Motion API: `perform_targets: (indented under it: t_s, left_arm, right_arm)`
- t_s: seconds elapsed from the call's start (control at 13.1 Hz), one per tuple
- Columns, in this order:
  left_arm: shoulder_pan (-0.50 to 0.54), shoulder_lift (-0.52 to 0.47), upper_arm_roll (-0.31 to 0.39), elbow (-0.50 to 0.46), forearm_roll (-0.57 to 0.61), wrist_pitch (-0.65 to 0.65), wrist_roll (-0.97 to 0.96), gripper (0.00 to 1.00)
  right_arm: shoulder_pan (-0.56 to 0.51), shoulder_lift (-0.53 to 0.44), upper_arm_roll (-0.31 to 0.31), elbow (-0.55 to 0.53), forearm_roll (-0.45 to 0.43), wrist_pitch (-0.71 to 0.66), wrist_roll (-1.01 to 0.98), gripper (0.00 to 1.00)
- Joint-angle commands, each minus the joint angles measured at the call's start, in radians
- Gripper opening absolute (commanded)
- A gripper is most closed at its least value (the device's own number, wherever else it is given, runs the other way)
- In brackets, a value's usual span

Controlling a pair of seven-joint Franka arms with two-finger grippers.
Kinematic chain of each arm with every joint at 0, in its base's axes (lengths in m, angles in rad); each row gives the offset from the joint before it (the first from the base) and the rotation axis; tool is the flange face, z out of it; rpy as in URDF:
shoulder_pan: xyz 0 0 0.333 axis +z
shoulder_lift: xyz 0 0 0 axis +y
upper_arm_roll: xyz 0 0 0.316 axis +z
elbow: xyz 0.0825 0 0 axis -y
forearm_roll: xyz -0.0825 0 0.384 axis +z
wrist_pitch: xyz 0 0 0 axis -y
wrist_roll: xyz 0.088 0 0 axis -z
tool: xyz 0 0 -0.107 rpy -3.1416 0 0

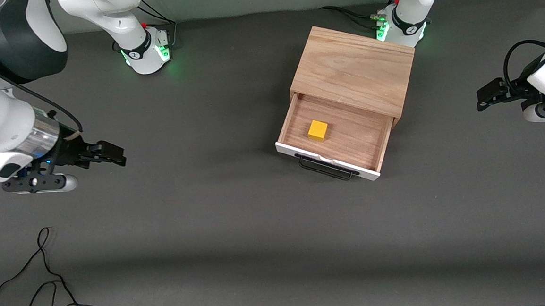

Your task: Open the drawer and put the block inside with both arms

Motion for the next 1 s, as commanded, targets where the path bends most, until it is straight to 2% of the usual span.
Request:
perform_targets:
  t_s: [0.0,0.15,0.38,0.46,0.61,0.92]
  left_arm:
    - [0.004,-0.019,-0.006,-0.011,0.012,-0.007,0.015,1.0]
    - [0.004,-0.021,-0.009,-0.011,0.012,-0.007,0.015,1.0]
    - [0.006,-0.022,-0.009,-0.011,0.014,-0.007,0.015,1.0]
    - [0.006,-0.022,-0.009,-0.011,0.012,-0.009,0.017,1.0]
    - [0.006,-0.024,-0.009,-0.009,0.014,-0.015,0.017,1.0]
    - [0.006,-0.024,-0.009,-0.008,0.014,-0.016,0.017,1.0]
  right_arm:
    - [0.0,-0.144,-0.057,-0.21,0.007,0.116,-0.097,1.0]
    - [0.001,-0.182,-0.091,-0.253,0.004,0.124,-0.103,1.0]
    - [0.003,-0.213,-0.131,-0.258,0.0,0.095,-0.106,1.0]
    - [0.003,-0.225,-0.133,-0.258,-0.003,0.069,-0.106,1.0]
    - [0.009,-0.253,-0.13,-0.261,-0.073,0.061,-0.099,1.0]
    - [0.011,-0.245,-0.124,-0.252,-0.072,-0.011,-0.106,1.0]
